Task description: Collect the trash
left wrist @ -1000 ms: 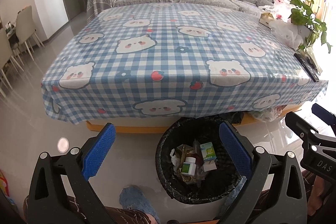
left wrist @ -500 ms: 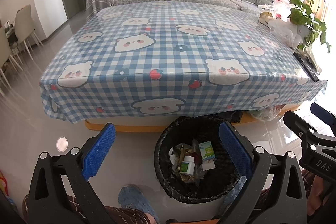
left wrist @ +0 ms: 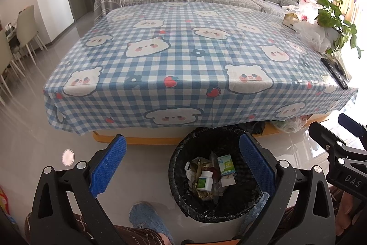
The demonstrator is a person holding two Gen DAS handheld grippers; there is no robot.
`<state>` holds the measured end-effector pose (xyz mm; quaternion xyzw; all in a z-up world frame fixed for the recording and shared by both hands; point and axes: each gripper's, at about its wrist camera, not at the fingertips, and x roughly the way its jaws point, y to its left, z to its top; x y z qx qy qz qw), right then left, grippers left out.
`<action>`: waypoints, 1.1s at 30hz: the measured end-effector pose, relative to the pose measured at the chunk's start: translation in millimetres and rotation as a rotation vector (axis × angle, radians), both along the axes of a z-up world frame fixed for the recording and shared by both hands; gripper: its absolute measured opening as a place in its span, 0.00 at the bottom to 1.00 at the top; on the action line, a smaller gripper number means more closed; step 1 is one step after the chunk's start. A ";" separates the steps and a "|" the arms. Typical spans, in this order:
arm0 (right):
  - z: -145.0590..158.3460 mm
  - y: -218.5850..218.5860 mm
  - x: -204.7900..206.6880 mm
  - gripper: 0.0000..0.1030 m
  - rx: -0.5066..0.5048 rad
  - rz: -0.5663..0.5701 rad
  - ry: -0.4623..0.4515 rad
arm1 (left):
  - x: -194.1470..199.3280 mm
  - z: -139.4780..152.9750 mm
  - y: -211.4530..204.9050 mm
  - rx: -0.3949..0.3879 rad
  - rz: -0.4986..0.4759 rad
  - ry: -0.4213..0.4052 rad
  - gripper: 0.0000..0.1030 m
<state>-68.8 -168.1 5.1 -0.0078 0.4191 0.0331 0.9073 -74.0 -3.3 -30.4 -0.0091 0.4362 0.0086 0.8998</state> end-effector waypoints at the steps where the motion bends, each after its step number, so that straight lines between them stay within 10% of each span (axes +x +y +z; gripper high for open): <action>1: -0.7 0.7 0.1 0.92 0.000 0.000 0.000 | 0.0 0.3 0.1 0.000 -0.001 0.001 0.94; 33: -1.5 5.2 0.0 0.92 0.004 0.001 0.003 | 0.9 1.4 5.8 0.019 0.024 0.008 0.93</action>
